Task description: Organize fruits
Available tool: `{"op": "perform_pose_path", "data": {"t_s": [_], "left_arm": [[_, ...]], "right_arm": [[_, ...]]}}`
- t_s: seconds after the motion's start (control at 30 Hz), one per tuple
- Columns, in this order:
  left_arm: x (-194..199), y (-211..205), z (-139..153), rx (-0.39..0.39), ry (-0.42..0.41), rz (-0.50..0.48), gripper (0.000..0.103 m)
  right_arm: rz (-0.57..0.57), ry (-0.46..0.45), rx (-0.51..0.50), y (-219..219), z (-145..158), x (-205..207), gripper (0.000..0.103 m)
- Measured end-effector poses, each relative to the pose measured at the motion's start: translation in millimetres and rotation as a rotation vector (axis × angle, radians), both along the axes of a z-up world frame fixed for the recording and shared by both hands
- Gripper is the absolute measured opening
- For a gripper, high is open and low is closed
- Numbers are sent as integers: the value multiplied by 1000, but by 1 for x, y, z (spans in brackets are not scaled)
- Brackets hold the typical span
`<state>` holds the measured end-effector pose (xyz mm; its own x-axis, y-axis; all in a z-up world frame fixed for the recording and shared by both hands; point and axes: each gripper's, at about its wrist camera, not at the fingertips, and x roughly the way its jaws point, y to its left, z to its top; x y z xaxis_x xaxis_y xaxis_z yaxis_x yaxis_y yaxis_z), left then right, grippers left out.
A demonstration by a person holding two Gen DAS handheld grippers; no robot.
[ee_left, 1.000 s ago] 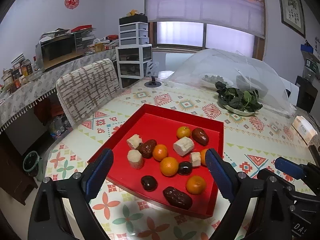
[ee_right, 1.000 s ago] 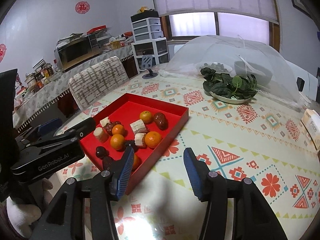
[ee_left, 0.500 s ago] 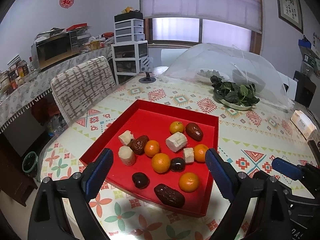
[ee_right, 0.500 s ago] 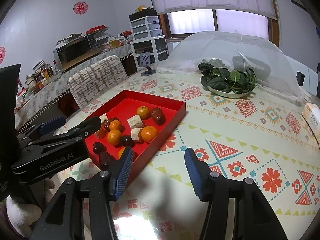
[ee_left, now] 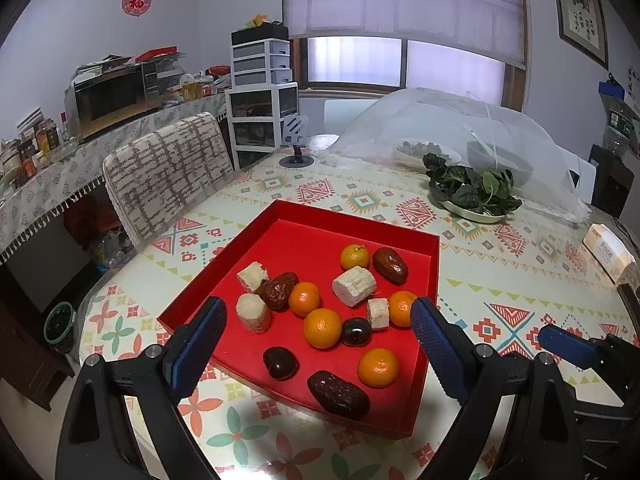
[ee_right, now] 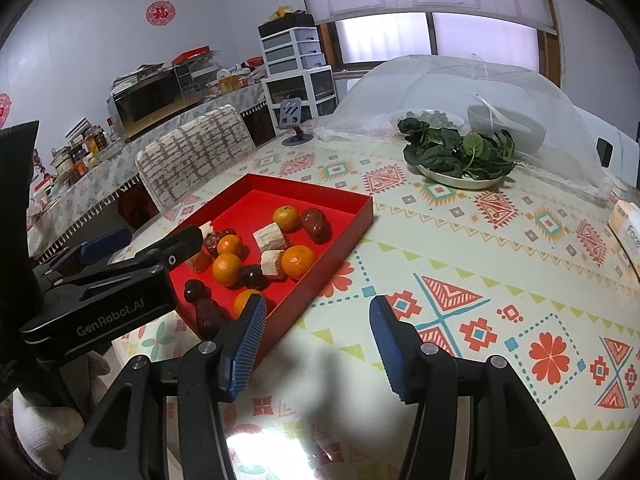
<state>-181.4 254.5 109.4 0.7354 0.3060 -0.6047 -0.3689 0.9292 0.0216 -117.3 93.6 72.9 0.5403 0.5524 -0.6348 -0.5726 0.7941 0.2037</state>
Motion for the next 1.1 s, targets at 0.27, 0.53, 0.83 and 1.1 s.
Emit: {"op": "perform_pose_path", "data": {"t_s": [0.27,0.53,0.83,1.1], "left_arm": [[0,0,0,-1,0,-1,93],[1,-1,-2,-5,3,-1,93],[2,-3,-5,-12,11,-2,93],[2,-3,-5,-14,10,-2,93]], "right_arm": [[2,0,-2,1,0,-1,59],[3,0,-3,1,-1,-1,62],[3,7,-6,3,-3,-3,63],[3,8,-6,4,-4,-2,65]]}}
